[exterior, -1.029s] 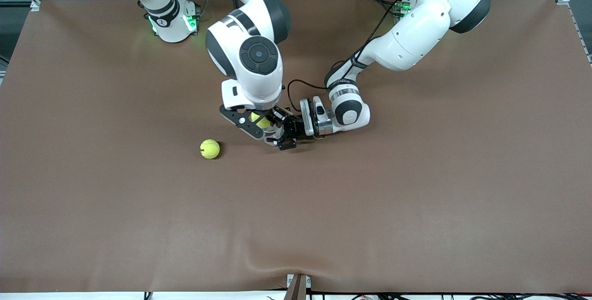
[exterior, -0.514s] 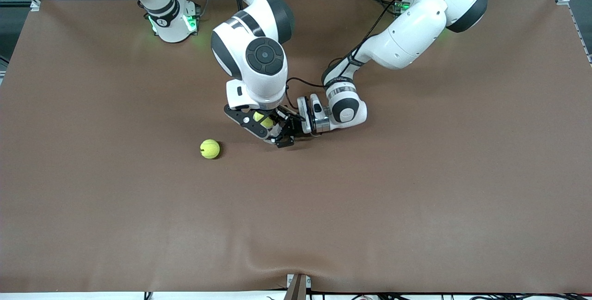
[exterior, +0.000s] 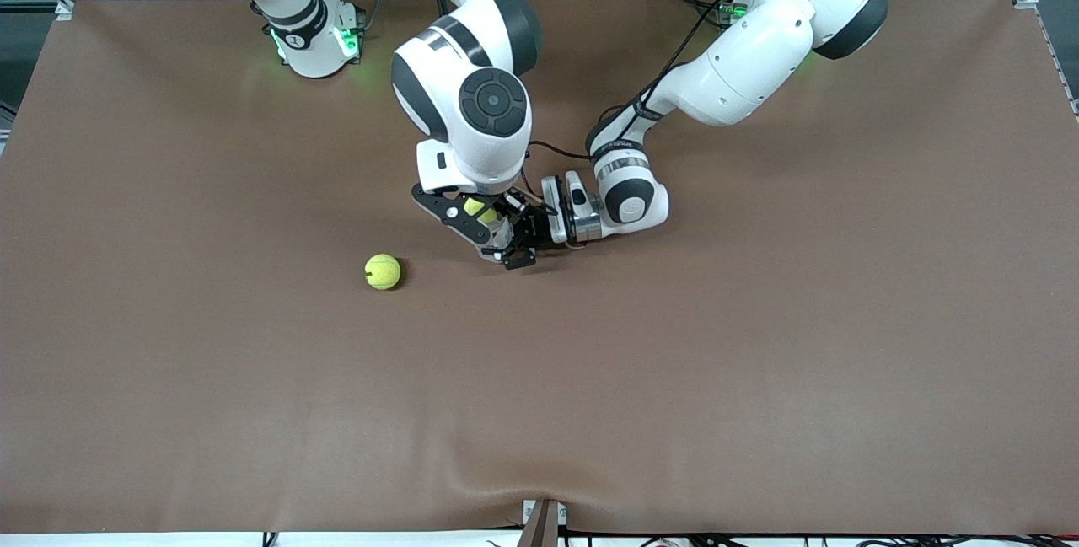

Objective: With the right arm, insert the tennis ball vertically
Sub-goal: 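Hold the ball over the can's open end with the right gripper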

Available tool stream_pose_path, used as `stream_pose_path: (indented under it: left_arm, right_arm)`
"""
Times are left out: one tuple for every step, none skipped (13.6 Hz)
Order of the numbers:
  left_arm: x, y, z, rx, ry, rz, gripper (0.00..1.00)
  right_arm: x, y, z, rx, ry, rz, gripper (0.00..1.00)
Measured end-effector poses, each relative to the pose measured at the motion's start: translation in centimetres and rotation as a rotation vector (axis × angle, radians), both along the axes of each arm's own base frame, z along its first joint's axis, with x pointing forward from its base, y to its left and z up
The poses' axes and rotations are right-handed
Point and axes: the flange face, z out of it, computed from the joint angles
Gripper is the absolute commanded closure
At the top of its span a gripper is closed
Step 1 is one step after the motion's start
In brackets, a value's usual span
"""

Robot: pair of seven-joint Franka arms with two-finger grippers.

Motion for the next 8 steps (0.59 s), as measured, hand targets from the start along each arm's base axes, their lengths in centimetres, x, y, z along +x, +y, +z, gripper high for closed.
stream_pose_path:
  left_arm:
    - [0.0, 0.0, 0.0, 0.0, 0.0, 0.0, 0.34]
    - [0.0, 0.0, 0.0, 0.0, 0.0, 0.0, 0.34]
    - [-0.01, -0.01, 0.0, 0.0, -0.001, 0.0, 0.34]
    - [-0.02, -0.01, 0.0, 0.0, -0.002, 0.0, 0.34]
    - [-0.02, -0.02, -0.01, 0.001, -0.003, -0.001, 0.34]
    - [-0.03, -0.02, -0.01, 0.001, -0.003, -0.001, 0.34]
    - [-0.03, -0.03, -0.01, 0.001, -0.003, -0.001, 0.34]
    - [-0.04, -0.03, -0.01, 0.001, -0.003, -0.001, 0.34]
  right_arm:
    - [-0.05, 0.0, -0.02, -0.002, 0.002, -0.001, 1.0]
    - [-0.03, -0.02, -0.02, -0.002, 0.002, -0.002, 1.0]
    - [0.01, -0.06, -0.02, -0.003, 0.001, -0.003, 0.91]
    - [0.07, -0.14, -0.01, -0.004, 0.0, -0.005, 0.85]
    - [0.2, -0.28, 0.0, -0.005, -0.001, -0.008, 0.64]
    - [0.36, -0.47, 0.01, -0.006, -0.003, -0.011, 0.01]
    - [0.49, -0.61, 0.02, -0.007, -0.004, -0.014, 0.0]
    - [0.56, -0.69, 0.02, -0.008, -0.005, -0.016, 0.0]
